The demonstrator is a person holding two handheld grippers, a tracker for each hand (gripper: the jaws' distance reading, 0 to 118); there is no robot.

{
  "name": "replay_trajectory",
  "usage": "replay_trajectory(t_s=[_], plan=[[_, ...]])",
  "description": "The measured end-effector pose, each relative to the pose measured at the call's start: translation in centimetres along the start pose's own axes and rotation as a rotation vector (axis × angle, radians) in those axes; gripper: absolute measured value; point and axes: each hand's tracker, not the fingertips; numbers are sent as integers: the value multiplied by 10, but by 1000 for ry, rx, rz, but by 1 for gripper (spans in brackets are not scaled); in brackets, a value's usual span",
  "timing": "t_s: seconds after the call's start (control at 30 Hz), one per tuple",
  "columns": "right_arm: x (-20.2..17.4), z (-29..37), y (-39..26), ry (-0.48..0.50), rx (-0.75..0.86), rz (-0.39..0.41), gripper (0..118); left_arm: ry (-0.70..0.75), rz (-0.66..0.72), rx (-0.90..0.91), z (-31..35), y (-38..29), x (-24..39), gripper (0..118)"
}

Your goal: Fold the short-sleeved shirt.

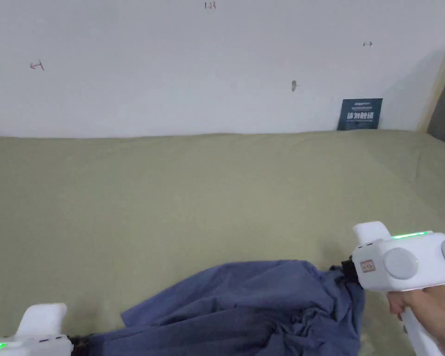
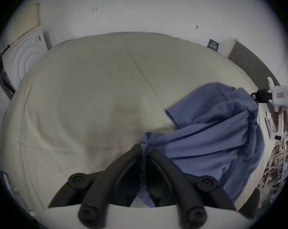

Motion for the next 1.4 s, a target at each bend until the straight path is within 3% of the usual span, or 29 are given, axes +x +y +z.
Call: replay_trajectory(t_s=[0.13, 0.27, 0.43, 0.67, 0.9, 1.4], plan=[[16, 88, 2, 4, 182, -94, 2, 48, 15, 133, 74, 18, -16, 5], [39, 165, 8, 11, 272, -139, 2, 109, 22, 235, 151, 33, -37, 5], [39, 255, 2, -20, 391, -133, 2, 125, 82, 351, 240, 48, -61, 5], [40, 326, 16, -6, 511, -151, 2, 179, 96, 460, 319, 72, -49, 5], [45, 351, 40, -24, 567, -146, 2, 227, 70, 515, 341, 109, -28, 5], [53, 324, 164, -133, 642, -166, 2, 349, 31, 565, 300, 239, -2, 5]])
